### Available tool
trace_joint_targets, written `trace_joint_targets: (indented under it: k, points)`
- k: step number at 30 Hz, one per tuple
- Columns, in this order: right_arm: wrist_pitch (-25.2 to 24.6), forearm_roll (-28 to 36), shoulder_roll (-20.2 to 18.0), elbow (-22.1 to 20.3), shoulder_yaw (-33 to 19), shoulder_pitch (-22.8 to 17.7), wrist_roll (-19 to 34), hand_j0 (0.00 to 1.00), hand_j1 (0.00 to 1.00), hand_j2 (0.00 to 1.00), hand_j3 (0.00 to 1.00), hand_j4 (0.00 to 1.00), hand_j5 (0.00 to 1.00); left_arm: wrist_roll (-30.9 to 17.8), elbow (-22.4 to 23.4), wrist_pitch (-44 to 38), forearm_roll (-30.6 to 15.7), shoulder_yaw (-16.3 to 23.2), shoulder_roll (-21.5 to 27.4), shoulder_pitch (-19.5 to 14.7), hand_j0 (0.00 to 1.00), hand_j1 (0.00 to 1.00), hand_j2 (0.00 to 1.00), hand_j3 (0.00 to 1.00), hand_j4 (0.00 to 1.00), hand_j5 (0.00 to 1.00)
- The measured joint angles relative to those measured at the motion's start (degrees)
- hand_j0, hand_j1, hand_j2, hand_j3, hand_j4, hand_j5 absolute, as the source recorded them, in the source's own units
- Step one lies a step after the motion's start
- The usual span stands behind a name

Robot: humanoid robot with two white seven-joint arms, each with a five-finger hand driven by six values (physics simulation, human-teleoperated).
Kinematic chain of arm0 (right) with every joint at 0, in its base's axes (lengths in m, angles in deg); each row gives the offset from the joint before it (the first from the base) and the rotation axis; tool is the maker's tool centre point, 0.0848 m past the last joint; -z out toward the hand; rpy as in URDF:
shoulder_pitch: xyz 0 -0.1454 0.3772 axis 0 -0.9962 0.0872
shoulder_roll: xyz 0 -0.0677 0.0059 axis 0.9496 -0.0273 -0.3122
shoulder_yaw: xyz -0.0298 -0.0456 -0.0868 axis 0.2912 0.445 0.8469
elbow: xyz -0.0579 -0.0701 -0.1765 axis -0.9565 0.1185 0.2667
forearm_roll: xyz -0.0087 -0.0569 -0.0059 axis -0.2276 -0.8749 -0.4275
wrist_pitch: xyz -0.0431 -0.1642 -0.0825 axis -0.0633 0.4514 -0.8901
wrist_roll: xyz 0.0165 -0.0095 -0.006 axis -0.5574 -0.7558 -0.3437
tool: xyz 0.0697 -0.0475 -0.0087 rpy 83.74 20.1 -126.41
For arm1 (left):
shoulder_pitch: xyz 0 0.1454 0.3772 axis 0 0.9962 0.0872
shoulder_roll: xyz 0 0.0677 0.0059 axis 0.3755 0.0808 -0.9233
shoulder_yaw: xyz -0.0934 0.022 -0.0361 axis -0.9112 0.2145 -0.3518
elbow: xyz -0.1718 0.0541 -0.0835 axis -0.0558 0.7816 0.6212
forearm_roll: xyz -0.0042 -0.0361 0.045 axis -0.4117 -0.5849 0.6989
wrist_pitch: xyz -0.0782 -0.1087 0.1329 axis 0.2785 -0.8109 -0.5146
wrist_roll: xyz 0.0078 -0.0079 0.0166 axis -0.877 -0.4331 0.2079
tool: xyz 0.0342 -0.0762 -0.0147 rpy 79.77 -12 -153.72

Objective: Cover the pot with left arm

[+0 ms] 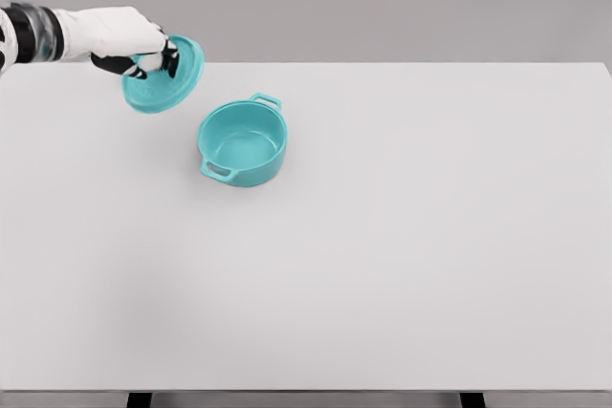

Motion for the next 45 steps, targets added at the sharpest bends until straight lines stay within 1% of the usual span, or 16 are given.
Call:
trace_joint_targets:
  k: [4, 11, 20, 27, 30, 34, 36, 45]
  points:
    - [0.0, 0.0, 0.0, 0.0, 0.0, 0.0, 0.0, 1.00, 1.00, 1.00, 1.00, 1.00, 1.00, 0.0, -4.3, 0.0, -0.1, 0.3, -0.3, 0.3, 0.50, 0.50, 0.50, 0.50, 0.50, 0.50]
    - [0.0, 0.0, 0.0, 0.0, 0.0, 0.0, 0.0, 1.00, 1.00, 1.00, 1.00, 1.00, 1.00, 0.0, -6.8, 0.0, 0.0, 3.1, -2.3, 0.5, 0.50, 0.50, 0.50, 0.50, 0.50, 0.50]
    - [0.0, 0.0, 0.0, 0.0, 0.0, 0.0, 0.0, 1.00, 1.00, 1.00, 1.00, 1.00, 1.00, -0.1, -10.4, 0.0, -0.6, 6.3, -2.6, 0.2, 0.53, 0.53, 0.53, 0.53, 0.53, 0.53]
    - [0.0, 0.0, 0.0, 0.0, 0.0, 0.0, 0.0, 1.00, 1.00, 1.00, 1.00, 1.00, 1.00, 0.0, -12.0, 0.0, -1.4, 8.0, -2.2, 0.3, 0.56, 0.56, 0.56, 0.56, 0.56, 0.56]
    - [0.0, 0.0, 0.0, 0.0, 0.0, 0.0, 0.0, 1.00, 1.00, 1.00, 1.00, 1.00, 1.00, 0.0, -12.2, 0.0, -1.4, 8.4, -2.2, 0.5, 0.58, 0.58, 0.58, 0.58, 0.58, 0.58]
    - [0.0, 0.0, 0.0, 0.0, 0.0, 0.0, 0.0, 1.00, 1.00, 1.00, 1.00, 1.00, 1.00, 0.1, -12.3, 0.0, -1.4, 9.3, -2.2, 0.5, 0.59, 0.59, 0.59, 0.59, 0.59, 0.59]
    - [0.0, 0.0, 0.0, 0.0, 0.0, 0.0, 0.0, 1.00, 1.00, 1.00, 1.00, 1.00, 1.00, 0.1, -12.3, 0.0, -1.4, 9.5, -2.3, 0.6, 0.62, 0.62, 0.62, 0.62, 0.62, 0.62]
    - [0.0, 0.0, 0.0, 0.0, 0.0, 0.0, 0.0, 1.00, 1.00, 1.00, 1.00, 1.00, 1.00, 0.1, -12.3, 0.0, -1.4, 9.7, -2.5, 0.9, 0.65, 0.65, 0.65, 0.65, 0.65, 0.65]
